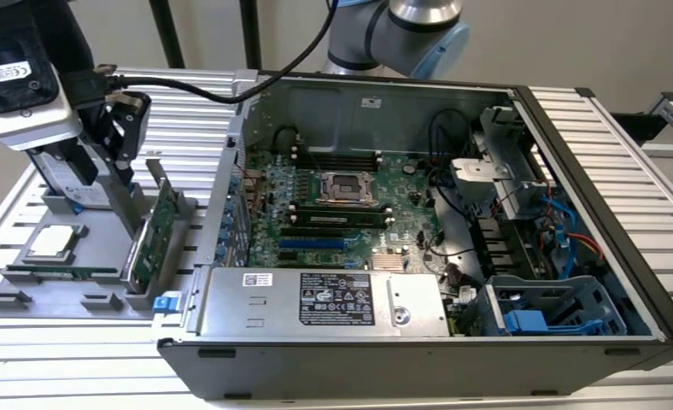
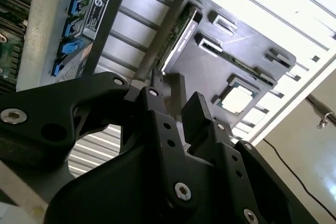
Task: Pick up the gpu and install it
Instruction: 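Pick up the gpu and move the gpu toward the slot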
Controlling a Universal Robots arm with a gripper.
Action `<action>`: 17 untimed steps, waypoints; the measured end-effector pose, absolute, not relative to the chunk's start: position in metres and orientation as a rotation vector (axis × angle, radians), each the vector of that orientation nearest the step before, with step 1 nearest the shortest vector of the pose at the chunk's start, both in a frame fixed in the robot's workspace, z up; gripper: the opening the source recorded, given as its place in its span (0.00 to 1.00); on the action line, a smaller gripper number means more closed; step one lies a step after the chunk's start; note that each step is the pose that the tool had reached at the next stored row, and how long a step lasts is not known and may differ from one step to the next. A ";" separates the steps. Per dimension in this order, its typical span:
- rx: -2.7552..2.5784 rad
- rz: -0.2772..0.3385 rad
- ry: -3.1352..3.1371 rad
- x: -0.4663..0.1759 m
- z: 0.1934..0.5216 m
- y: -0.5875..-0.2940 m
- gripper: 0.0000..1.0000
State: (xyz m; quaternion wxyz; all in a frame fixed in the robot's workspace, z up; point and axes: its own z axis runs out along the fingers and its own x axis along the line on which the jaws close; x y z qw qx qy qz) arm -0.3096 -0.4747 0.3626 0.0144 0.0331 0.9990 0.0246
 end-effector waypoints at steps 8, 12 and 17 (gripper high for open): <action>0.101 0.077 3.103 -0.310 0.358 -0.473 1.00; 0.101 0.077 3.101 -0.310 0.357 -0.473 1.00; 0.101 0.077 3.101 -0.310 0.355 -0.473 1.00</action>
